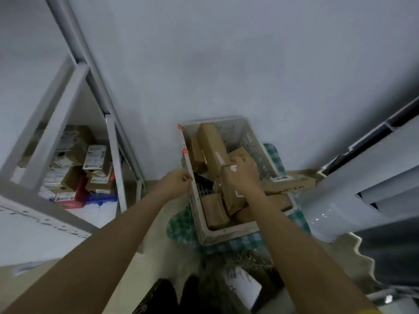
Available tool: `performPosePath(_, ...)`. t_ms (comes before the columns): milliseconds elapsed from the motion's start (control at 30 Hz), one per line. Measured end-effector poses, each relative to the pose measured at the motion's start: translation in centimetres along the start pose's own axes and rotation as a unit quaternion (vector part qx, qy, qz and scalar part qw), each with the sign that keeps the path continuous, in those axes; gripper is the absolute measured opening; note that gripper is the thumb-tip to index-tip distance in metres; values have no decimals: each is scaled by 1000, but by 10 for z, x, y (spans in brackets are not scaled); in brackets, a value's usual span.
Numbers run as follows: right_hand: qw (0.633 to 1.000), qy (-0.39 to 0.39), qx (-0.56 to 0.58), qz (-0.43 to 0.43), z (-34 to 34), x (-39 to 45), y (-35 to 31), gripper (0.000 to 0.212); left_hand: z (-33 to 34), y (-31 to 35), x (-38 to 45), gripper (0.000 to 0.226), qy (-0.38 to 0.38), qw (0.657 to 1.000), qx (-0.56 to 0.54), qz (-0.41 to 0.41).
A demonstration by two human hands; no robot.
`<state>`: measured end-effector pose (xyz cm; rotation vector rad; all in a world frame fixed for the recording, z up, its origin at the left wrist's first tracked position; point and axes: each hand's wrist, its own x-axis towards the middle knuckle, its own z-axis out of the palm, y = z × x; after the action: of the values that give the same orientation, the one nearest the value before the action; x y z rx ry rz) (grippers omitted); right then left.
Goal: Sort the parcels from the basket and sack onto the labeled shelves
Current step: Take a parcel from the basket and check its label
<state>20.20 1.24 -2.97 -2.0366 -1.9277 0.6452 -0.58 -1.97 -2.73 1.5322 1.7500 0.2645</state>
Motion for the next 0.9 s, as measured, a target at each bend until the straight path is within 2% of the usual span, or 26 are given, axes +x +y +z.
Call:
performPosePath(67, 991, -94, -46, 84, 5, 10, 2, 83, -5, 1, 16, 24, -17, 1000, 3, 3)
performPosePath(133, 973, -164, -61, 147, 8, 16, 5, 108, -8, 3, 32, 24, -31, 999, 1, 9)
performPosePath(233, 969, -160, -100, 162, 17, 19, 9, 116, -8, 4, 46, 24, -58, 998, -7, 18)
performPosePath(433, 963, -118, -138, 198, 21, 18, 10, 114, -9, 7, 59, 16, -106, 993, -19, 42)
performPosePath(500, 972, -98, -109, 186, 18, 16, 8, 116, -11, 9, 63, 13, -107, 993, -32, 46)
performPosePath(600, 989, -14, -50, 135, 11, 10, 3, 118, -16, 17, 70, 16, -93, 992, -55, 65)
performPosePath(667, 996, 36, 18, 84, 5, 2, 1, 118, -19, 25, 73, 38, -96, 987, -102, 77)
performPosePath(767, 996, 58, 62, 17, -5, -11, -1, 117, -27, 43, 68, 82, -123, 972, -189, 65)
performPosePath(833, 997, 59, 41, -18, -8, -17, -5, 119, -29, 56, 65, 94, -137, 967, -205, 67)
performPosePath(900, 997, 54, 6, -52, -11, -20, -8, 121, -31, 69, 62, 92, -155, 966, -193, 72)
